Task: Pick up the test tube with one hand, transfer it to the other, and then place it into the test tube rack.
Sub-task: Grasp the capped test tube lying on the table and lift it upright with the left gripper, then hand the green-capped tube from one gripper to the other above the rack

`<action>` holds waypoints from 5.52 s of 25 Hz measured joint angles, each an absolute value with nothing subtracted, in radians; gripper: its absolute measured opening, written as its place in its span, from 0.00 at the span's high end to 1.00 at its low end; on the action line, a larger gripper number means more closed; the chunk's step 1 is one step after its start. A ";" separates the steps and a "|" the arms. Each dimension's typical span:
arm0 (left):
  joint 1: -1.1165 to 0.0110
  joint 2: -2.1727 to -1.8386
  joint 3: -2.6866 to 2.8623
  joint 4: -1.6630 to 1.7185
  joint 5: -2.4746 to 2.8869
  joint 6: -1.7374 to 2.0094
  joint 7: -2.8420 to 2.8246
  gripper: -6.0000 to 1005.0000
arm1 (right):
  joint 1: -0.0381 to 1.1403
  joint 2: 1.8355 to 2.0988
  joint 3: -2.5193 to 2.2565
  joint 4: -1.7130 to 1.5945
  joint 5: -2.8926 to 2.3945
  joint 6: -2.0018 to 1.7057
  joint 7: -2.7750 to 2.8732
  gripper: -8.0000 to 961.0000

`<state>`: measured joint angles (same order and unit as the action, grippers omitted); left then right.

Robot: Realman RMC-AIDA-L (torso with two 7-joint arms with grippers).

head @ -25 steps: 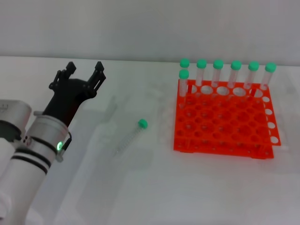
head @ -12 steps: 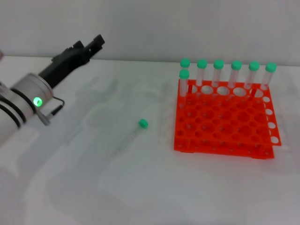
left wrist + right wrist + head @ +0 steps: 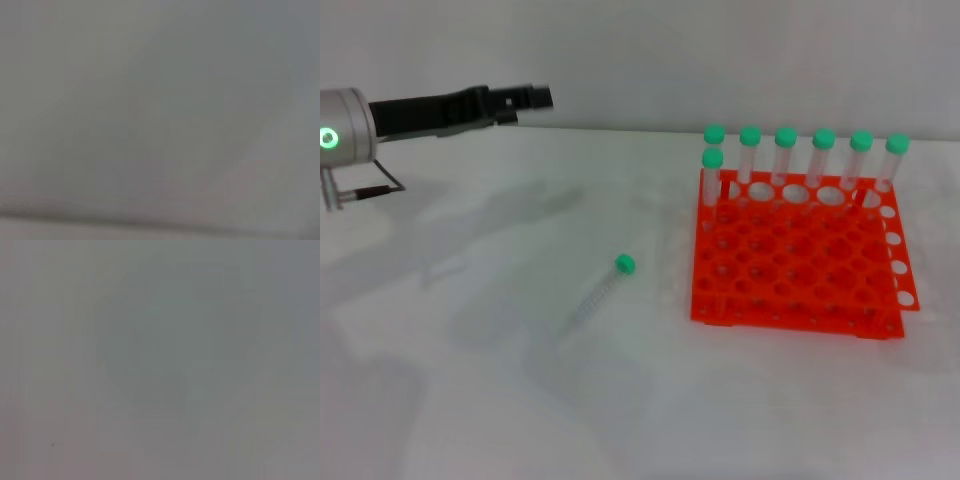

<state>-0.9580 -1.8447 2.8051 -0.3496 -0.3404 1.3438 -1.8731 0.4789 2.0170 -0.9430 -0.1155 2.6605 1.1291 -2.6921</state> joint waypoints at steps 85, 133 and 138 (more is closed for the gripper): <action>-1.127 -2.084 2.841 -0.077 -0.410 0.273 -1.687 0.78 | 0.496 2.025 -0.893 -0.105 2.661 1.084 -2.656 0.13; -0.905 -2.092 2.840 0.265 -0.528 1.100 -0.626 0.74 | 0.483 1.817 -1.051 -0.504 1.926 1.626 -1.768 0.15; -0.914 -2.093 2.840 0.258 -0.528 1.098 -0.625 0.73 | 0.496 1.837 -1.054 -0.507 1.900 1.628 -1.770 0.15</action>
<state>-0.9142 -2.0925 2.8398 0.2585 -0.5276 1.0975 -0.6247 0.4957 1.8370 -1.0541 -0.5074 1.9002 1.6276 -1.7703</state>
